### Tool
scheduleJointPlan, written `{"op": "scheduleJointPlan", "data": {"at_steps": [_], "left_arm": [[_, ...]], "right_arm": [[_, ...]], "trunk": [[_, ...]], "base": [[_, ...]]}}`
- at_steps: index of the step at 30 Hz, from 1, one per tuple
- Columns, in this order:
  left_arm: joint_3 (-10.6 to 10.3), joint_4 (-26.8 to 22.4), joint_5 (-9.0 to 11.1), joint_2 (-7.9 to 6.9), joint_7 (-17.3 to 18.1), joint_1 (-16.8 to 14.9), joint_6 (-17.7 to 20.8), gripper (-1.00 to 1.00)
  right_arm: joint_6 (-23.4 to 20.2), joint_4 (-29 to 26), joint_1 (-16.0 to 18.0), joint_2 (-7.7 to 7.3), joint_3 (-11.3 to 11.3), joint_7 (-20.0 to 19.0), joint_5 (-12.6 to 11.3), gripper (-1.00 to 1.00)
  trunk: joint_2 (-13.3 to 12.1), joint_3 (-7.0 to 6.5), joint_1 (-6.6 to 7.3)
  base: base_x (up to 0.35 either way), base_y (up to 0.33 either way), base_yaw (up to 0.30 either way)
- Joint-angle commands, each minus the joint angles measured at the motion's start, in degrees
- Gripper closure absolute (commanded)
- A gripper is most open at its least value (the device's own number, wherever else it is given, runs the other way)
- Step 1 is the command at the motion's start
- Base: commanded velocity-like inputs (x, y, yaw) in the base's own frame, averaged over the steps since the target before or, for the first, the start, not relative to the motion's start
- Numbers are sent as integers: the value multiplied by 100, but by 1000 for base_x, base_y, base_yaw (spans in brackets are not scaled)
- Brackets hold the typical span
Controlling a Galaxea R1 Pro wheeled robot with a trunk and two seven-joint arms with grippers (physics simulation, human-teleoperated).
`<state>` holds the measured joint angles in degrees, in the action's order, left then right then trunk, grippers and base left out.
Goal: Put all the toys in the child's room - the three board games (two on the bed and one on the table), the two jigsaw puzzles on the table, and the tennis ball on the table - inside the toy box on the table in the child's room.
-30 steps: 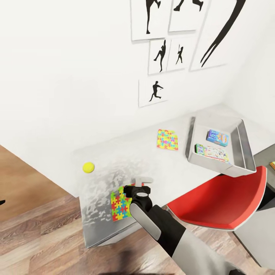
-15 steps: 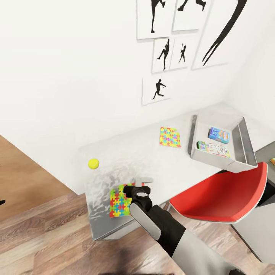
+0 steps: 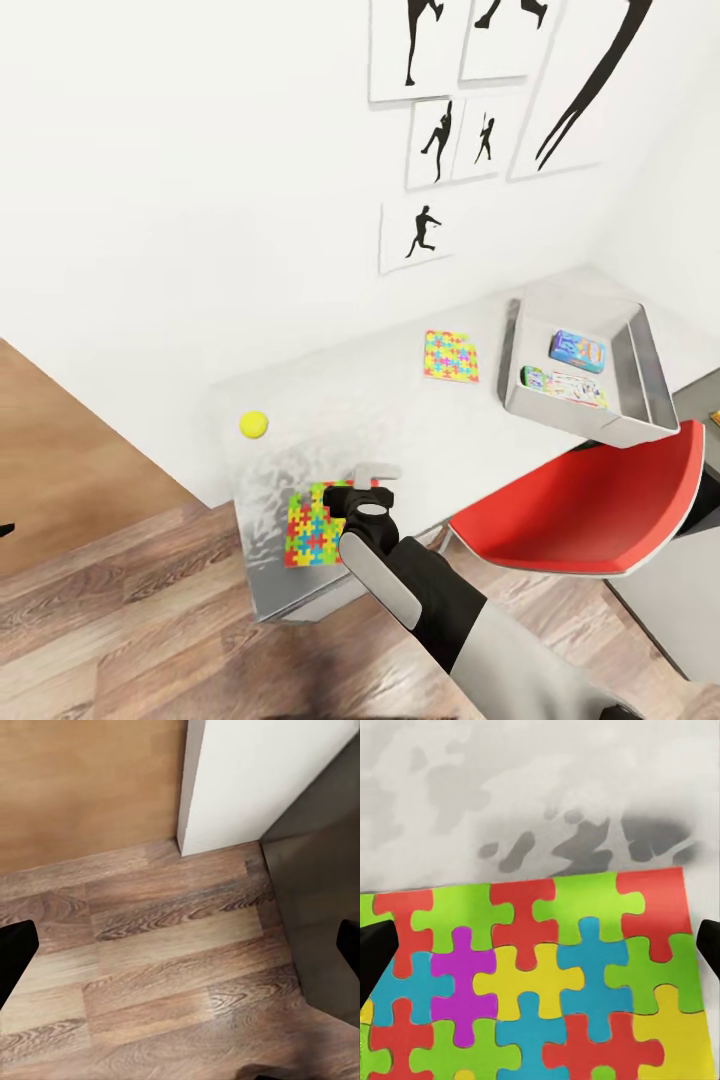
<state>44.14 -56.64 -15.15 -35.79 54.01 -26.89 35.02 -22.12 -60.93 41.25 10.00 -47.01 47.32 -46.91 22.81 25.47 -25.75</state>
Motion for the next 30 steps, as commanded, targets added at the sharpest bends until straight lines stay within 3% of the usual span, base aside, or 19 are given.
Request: {"op": "scheduleJointPlan", "data": {"at_steps": [1,30], "left_arm": [[14,-4,-41,2,48,-9,40,-100],[10,-5,-41,2,46,-9,41,-100]], "right_arm": [[-29,-5,7,0,-7,40,-24,-100],[-29,-6,6,0,-10,40,-24,-100]], "trunk": [[11,9,-3],[11,9,-3]], "base": [[0,96,0],[-55,108,0]]}}
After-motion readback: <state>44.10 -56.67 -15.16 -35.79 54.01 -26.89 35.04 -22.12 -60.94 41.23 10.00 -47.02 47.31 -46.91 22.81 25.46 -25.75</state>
